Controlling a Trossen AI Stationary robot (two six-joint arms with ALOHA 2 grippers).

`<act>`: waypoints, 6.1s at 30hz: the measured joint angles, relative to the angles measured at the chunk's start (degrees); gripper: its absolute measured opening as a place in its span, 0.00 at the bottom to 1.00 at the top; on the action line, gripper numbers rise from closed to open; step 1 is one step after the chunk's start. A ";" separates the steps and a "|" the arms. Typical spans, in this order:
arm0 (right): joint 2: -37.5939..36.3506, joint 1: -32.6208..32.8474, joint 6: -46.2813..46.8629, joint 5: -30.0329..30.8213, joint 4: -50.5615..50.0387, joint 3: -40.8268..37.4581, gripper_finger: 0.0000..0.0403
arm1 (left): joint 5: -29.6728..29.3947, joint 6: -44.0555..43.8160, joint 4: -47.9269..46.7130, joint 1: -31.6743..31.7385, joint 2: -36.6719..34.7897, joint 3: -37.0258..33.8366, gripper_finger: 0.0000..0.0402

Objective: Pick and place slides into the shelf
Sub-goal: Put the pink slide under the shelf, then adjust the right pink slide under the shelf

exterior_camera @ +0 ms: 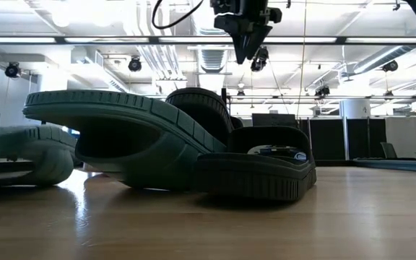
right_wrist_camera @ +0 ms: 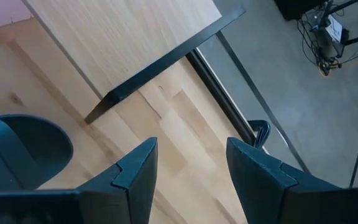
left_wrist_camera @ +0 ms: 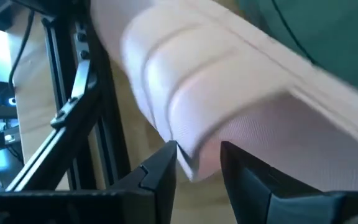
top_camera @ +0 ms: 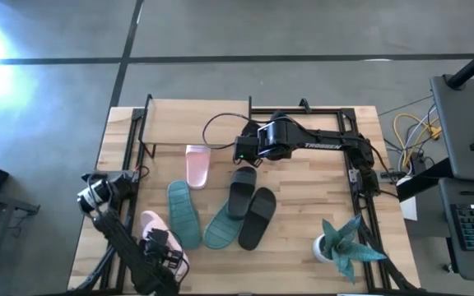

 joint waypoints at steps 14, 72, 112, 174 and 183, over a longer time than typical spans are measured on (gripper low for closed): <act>0.00 0.00 0.30 -0.14 0.34 -0.03 0.45 | -3.78 4.30 0.01 1.71 -4.90 -7.98 0.16; 0.02 -0.37 6.47 -2.74 1.85 -0.03 0.45 | -42.04 89.37 12.10 52.23 -33.05 -38.38 0.00; 0.04 -0.37 6.05 -4.39 1.26 -0.36 0.45 | -35.09 99.06 17.55 64.15 -31.30 -36.03 0.44; -17.29 6.64 6.44 -6.58 56.41 -29.74 0.03 | -48.15 54.04 25.10 13.35 -29.34 -29.40 0.03; -26.62 7.10 9.11 -0.80 47.81 -30.15 0.03 | -34.43 81.06 50.85 32.63 -35.45 -32.92 0.03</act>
